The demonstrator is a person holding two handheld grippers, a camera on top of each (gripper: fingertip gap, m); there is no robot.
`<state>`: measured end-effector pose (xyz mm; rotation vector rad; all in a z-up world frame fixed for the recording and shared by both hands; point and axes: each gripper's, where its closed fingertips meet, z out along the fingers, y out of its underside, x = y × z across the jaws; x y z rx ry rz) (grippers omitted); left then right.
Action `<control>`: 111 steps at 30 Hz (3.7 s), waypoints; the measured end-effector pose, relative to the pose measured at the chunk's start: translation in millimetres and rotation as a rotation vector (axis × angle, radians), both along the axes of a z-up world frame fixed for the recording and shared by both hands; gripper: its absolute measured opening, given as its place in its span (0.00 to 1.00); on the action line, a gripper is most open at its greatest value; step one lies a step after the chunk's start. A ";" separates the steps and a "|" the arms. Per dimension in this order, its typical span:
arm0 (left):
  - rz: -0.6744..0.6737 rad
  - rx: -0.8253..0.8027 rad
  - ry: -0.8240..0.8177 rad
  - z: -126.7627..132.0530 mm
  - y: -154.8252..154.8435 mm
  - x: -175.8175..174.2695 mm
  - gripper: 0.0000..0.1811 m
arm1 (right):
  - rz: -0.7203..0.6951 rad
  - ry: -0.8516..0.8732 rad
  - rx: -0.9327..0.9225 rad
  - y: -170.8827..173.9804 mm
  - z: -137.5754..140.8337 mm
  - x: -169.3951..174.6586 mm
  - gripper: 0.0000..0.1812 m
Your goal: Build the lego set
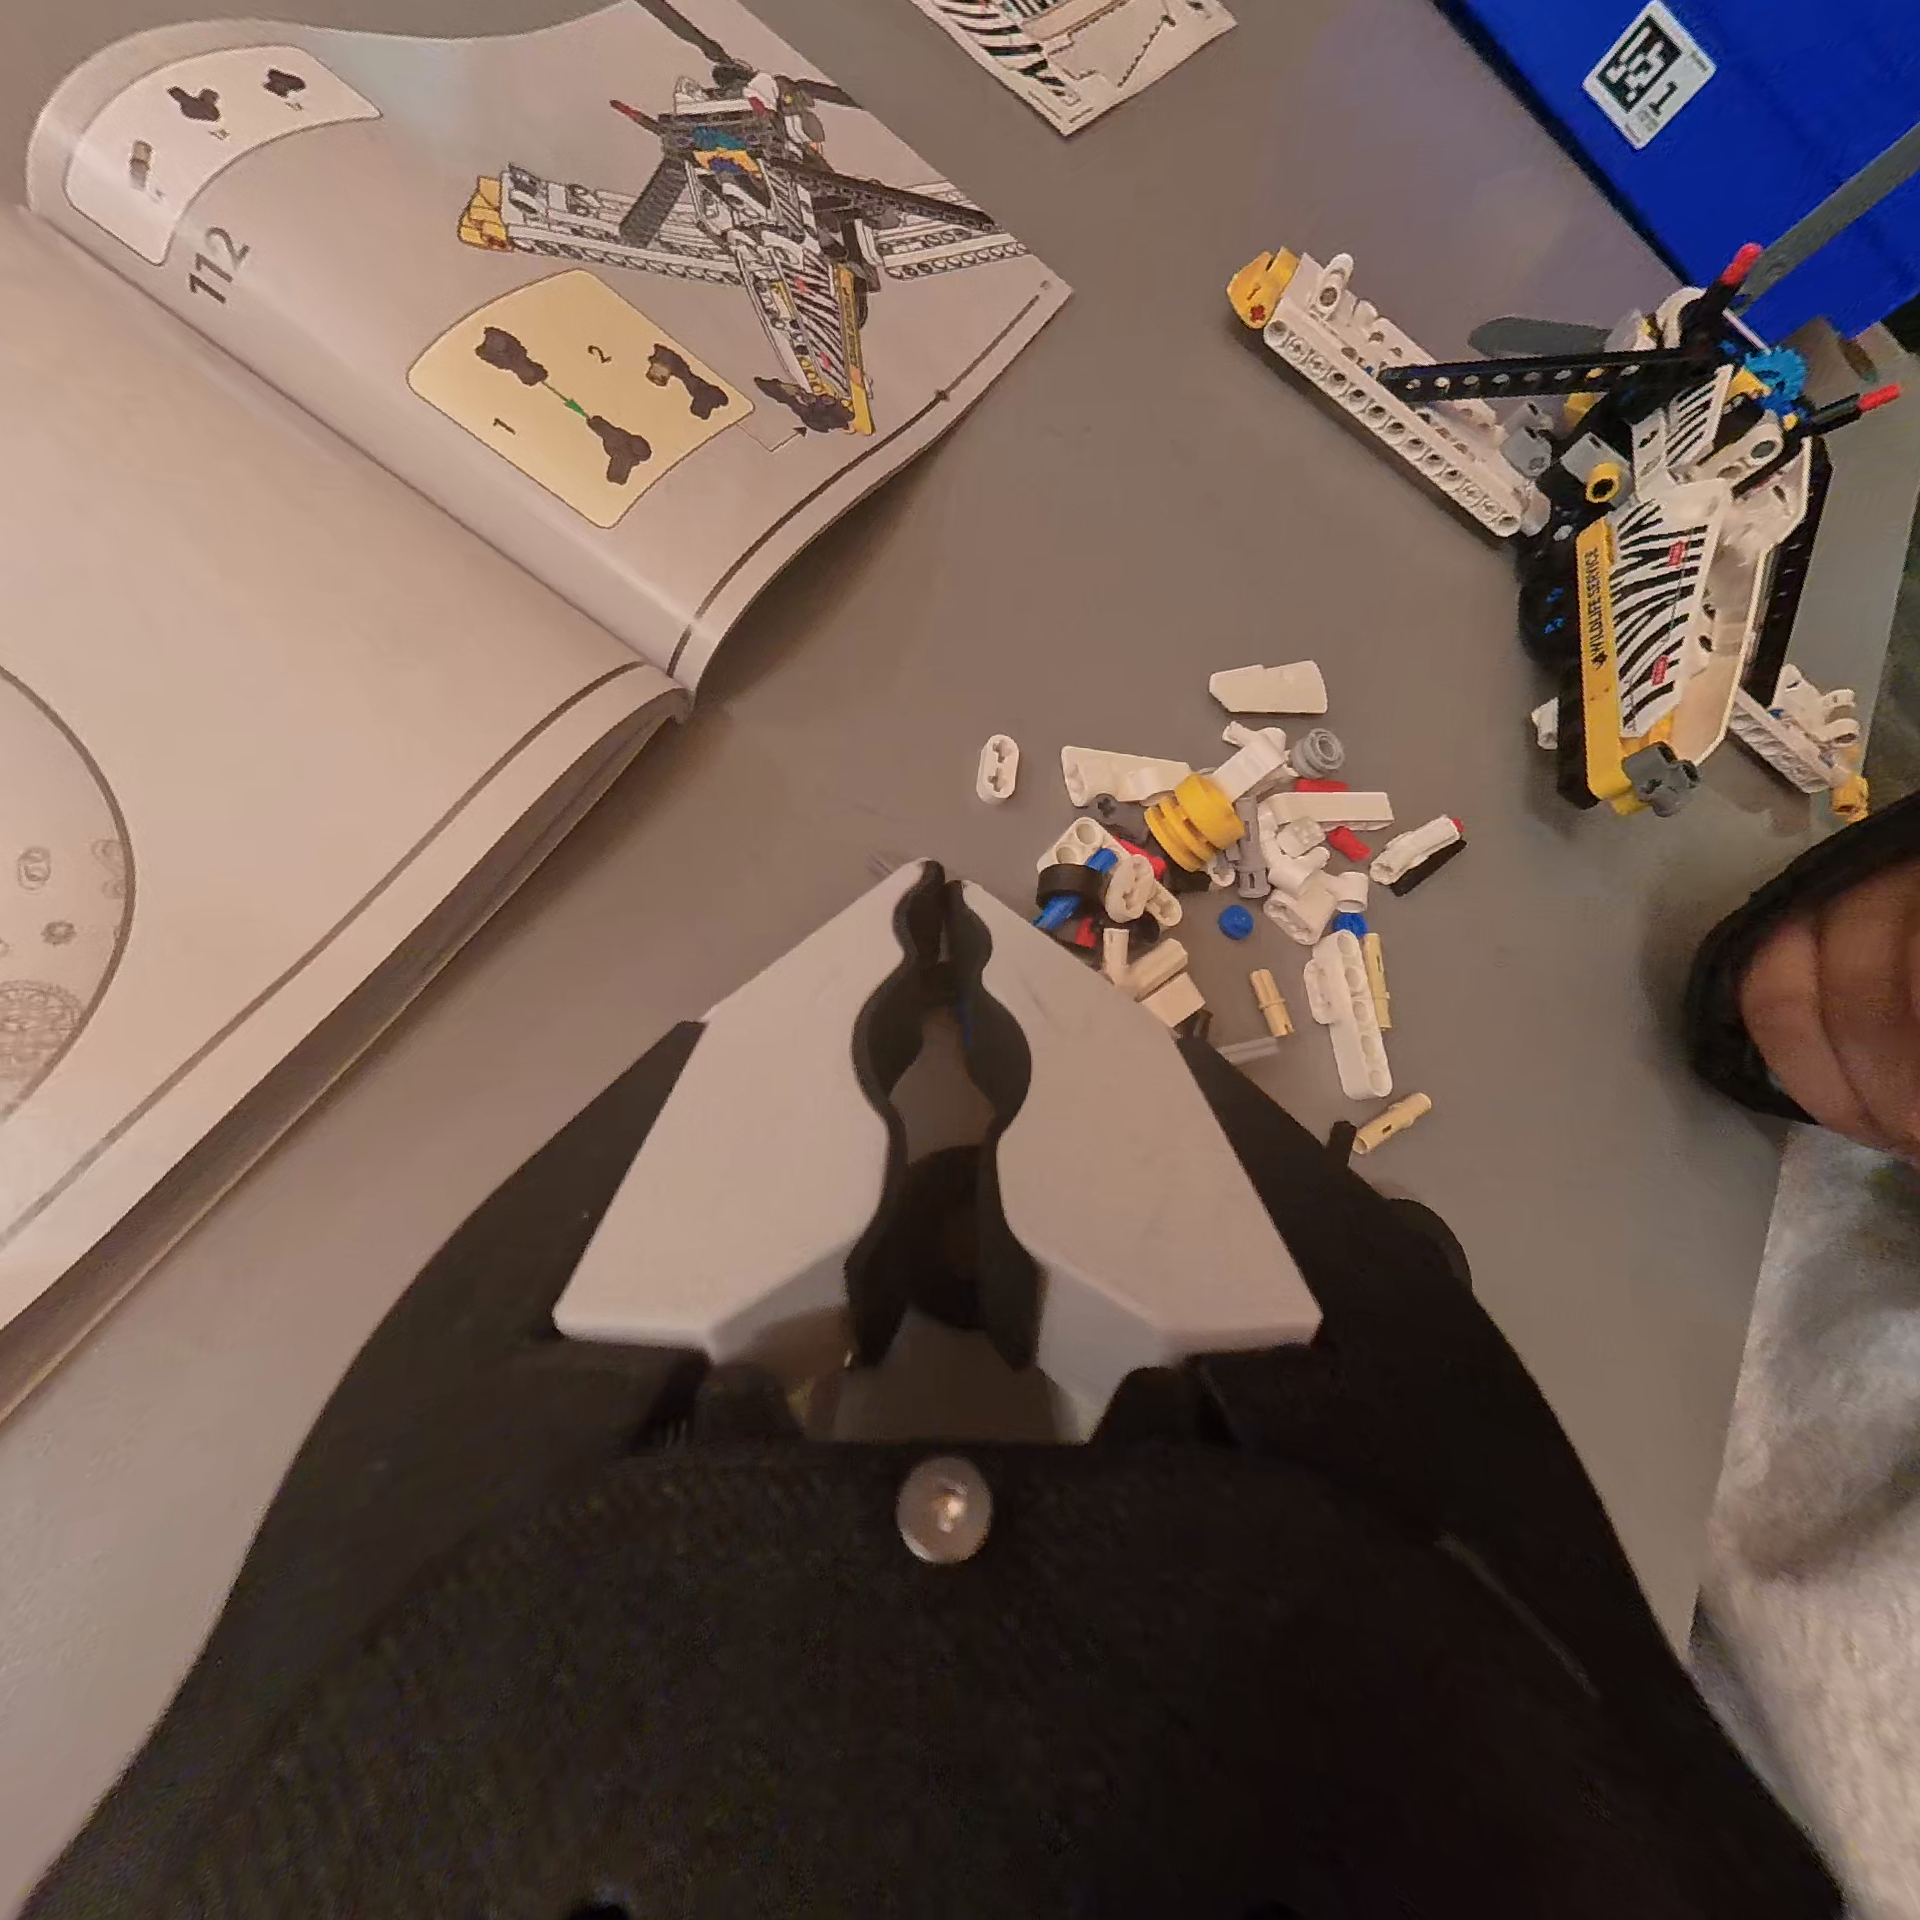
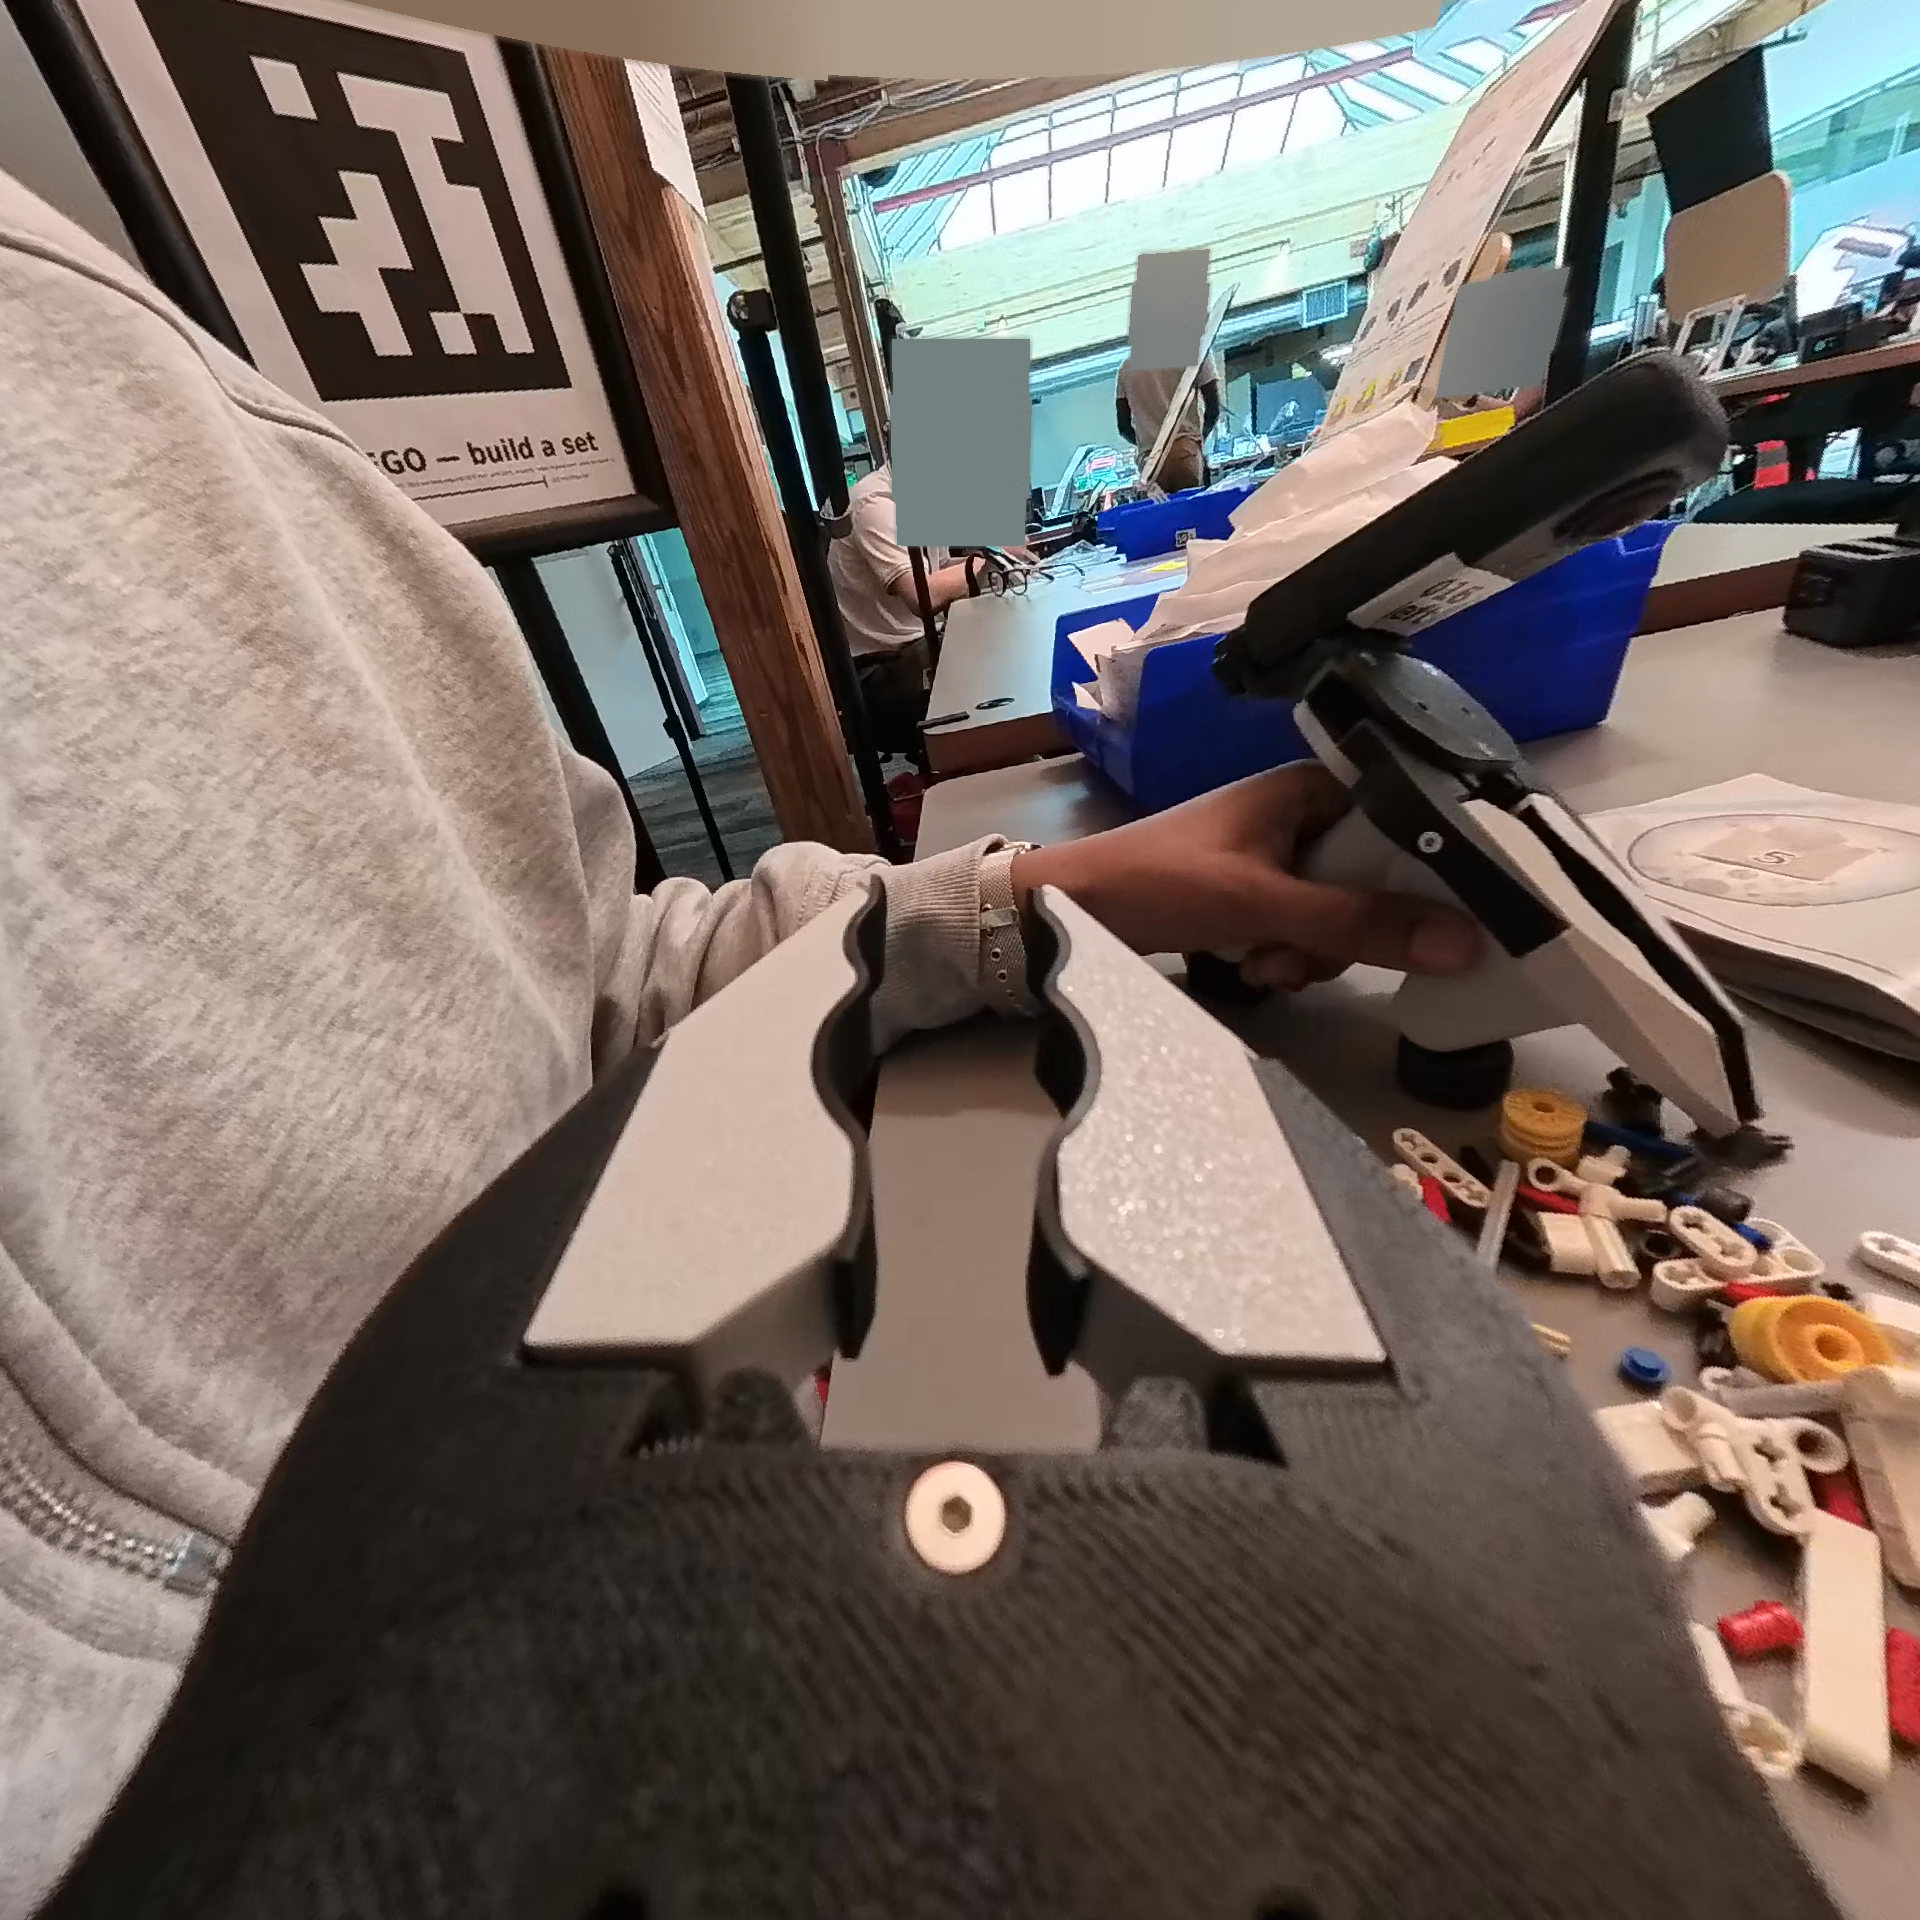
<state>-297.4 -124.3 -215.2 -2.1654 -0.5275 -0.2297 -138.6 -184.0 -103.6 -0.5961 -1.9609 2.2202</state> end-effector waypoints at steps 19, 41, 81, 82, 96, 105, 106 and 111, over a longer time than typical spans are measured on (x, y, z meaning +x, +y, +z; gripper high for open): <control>0.058 0.088 -0.013 12.5 0.4 -3.1 0.15 | -0.001 0.003 0.005 -0.6 -0.2 0.8 0.14; 0.088 0.061 -0.007 8.2 -3.2 -6.1 0.02 | 0.006 -0.008 -0.011 0.5 0.4 2.3 0.14; 0.071 -0.044 -0.027 -4.8 0.6 -4.2 0.03 | 0.013 -0.020 -0.023 -1.0 0.6 0.7 0.14; 0.068 -0.035 -0.025 -3.2 0.9 -3.8 0.03 | 0.013 -0.020 -0.025 -0.9 0.7 0.7 0.14; -0.332 0.826 -0.312 134.6 -7.6 70.2 0.01 | -0.077 0.019 -0.100 33.3 37.7 -2.7 0.11; -0.729 0.922 -0.745 174.9 7.1 163.6 0.01 | -0.135 0.355 0.170 78.2 61.9 8.1 0.11; -0.750 0.910 -0.777 176.0 9.5 170.3 0.01 | -0.152 0.395 0.200 79.7 62.2 9.7 0.11; -0.777 0.870 -0.853 172.5 19.1 183.8 0.02 | -0.186 0.562 0.274 82.2 67.4 23.2 0.07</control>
